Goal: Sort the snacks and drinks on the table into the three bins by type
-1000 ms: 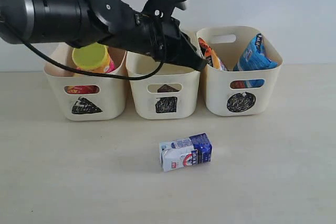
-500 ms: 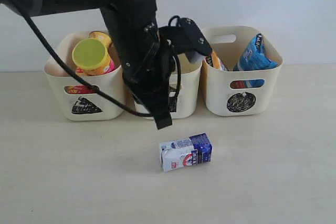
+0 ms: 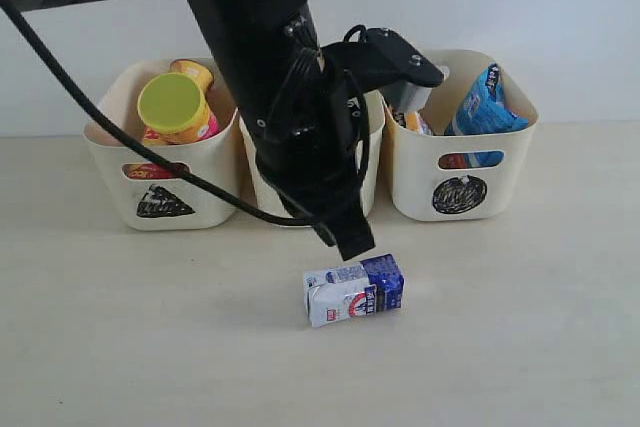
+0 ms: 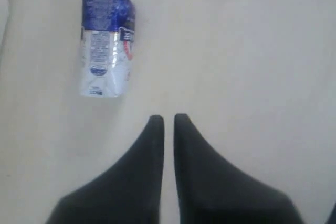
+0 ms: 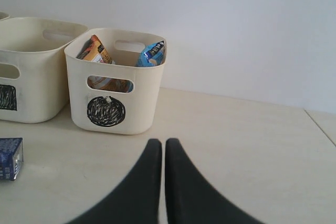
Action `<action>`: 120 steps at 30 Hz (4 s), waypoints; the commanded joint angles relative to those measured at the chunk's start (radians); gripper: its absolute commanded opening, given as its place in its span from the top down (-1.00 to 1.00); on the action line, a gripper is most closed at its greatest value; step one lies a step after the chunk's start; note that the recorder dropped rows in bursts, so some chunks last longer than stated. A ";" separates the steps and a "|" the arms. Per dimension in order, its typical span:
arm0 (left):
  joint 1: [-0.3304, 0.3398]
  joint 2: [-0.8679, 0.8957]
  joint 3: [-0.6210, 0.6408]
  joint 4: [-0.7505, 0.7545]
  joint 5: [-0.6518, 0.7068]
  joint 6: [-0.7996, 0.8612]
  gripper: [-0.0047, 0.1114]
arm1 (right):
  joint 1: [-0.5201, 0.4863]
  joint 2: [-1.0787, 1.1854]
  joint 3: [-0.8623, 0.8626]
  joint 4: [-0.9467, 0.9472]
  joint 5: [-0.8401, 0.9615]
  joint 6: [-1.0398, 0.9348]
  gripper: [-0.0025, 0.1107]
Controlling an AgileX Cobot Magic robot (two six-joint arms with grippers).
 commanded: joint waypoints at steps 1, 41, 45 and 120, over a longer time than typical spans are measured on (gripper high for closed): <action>-0.008 -0.006 0.019 -0.102 0.006 -0.039 0.82 | -0.003 -0.007 -0.001 0.002 -0.012 -0.007 0.96; -0.008 0.280 0.164 0.211 -0.530 0.116 -0.39 | -0.003 -0.007 -0.001 0.002 -0.012 -0.007 0.96; -0.008 0.312 0.164 0.207 -0.594 0.106 -0.39 | -0.003 -0.007 -0.001 0.002 -0.012 -0.007 0.96; 0.274 0.215 0.204 -0.036 -1.515 -0.398 0.85 | -0.003 -0.007 -0.001 0.002 -0.049 -0.007 0.96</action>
